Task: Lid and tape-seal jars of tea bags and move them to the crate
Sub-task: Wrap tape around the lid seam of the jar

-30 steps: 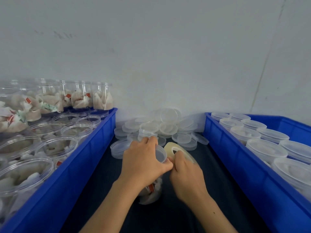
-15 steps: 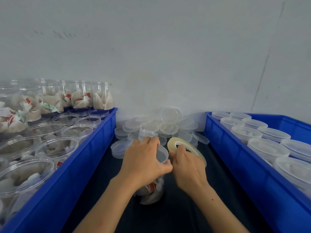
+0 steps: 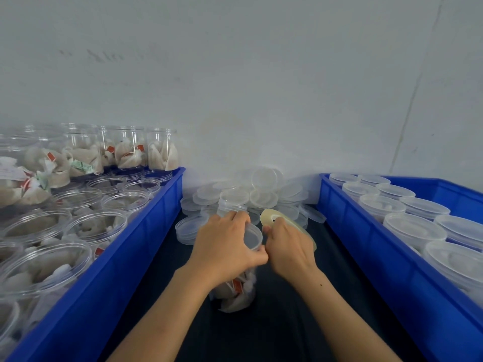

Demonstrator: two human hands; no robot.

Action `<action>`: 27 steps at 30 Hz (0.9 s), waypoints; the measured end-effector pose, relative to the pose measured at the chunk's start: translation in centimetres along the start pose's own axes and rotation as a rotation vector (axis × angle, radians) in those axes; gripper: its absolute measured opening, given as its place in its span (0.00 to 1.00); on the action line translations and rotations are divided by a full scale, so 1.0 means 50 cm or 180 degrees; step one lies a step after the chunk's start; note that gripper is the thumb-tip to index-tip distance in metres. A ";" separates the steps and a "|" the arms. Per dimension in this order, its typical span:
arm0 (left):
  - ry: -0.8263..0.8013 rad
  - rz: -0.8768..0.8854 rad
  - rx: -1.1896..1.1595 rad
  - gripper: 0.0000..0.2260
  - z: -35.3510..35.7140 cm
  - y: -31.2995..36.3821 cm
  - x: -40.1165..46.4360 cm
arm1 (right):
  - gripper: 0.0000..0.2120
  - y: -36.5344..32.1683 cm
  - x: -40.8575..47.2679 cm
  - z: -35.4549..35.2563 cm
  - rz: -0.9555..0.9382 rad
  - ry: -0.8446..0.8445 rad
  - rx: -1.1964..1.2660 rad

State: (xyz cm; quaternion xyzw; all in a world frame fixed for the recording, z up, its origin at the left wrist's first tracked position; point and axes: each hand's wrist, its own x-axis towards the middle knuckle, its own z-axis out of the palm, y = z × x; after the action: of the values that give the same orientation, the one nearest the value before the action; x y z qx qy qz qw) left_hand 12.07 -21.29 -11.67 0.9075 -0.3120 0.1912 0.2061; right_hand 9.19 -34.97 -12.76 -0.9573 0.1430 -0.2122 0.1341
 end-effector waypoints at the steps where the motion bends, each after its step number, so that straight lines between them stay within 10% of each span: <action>1: -0.0015 -0.0005 -0.0002 0.23 -0.001 0.001 0.001 | 0.10 -0.001 0.002 0.003 0.0017 0.0002 -0.0015; 19: -0.0254 0.0363 -0.0241 0.21 -0.016 0.021 -0.022 | 0.14 0.068 0.004 0.014 0.0365 -0.0722 0.0568; 27: -0.0221 0.0350 -0.0251 0.20 -0.016 0.024 -0.025 | 0.12 0.084 -0.077 0.052 -0.0102 -0.0092 0.0331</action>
State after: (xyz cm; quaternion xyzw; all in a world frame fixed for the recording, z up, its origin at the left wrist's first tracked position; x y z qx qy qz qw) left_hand 10.19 -21.14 -11.28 0.8863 -0.3757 0.1582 0.2199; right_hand 6.08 -37.06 -17.80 -0.9542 0.1145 -0.2076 0.1824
